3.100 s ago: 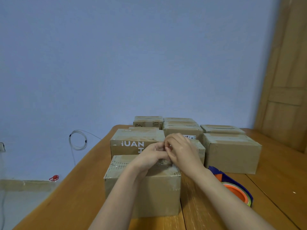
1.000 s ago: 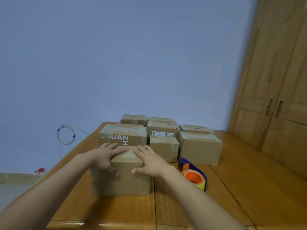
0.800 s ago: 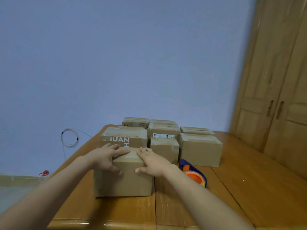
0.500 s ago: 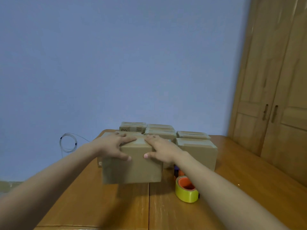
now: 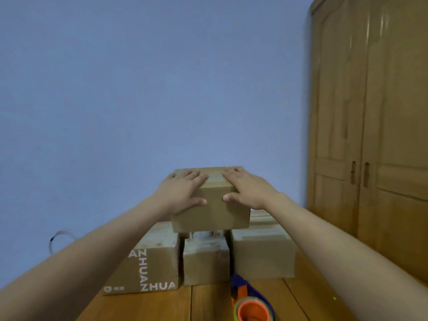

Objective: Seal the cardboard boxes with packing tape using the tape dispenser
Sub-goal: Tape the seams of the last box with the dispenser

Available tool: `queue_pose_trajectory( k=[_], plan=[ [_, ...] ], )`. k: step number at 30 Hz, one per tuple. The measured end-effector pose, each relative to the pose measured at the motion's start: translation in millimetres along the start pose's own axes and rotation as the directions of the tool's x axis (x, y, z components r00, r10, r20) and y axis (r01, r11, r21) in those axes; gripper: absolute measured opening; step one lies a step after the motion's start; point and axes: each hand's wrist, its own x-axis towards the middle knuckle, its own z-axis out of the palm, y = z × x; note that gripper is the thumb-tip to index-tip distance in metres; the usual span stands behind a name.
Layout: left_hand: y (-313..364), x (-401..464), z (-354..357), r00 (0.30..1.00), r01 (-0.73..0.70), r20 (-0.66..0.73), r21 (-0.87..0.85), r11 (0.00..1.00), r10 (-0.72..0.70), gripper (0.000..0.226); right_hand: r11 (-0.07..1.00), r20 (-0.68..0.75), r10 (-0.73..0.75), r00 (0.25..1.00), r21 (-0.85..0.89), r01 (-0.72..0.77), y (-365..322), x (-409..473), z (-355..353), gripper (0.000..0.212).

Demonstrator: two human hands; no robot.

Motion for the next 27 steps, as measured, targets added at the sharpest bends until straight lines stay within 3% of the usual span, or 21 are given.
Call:
queue_pose_trajectory(
  k=[14, 27],
  plan=[
    [29, 190, 26, 0.994, -0.100, -0.052, -0.104, 0.990, 0.095, 0.069, 0.959, -0.031, 0.215, 0.976, -0.185, -0.217, 138, 81, 2, 0.063],
    [30, 306, 123, 0.992, -0.125, -0.032, -0.053, 0.991, 0.123, 0.064, 0.939, 0.022, 0.292, 0.956, -0.198, -0.282, 226, 148, 87, 0.063]
  ],
)
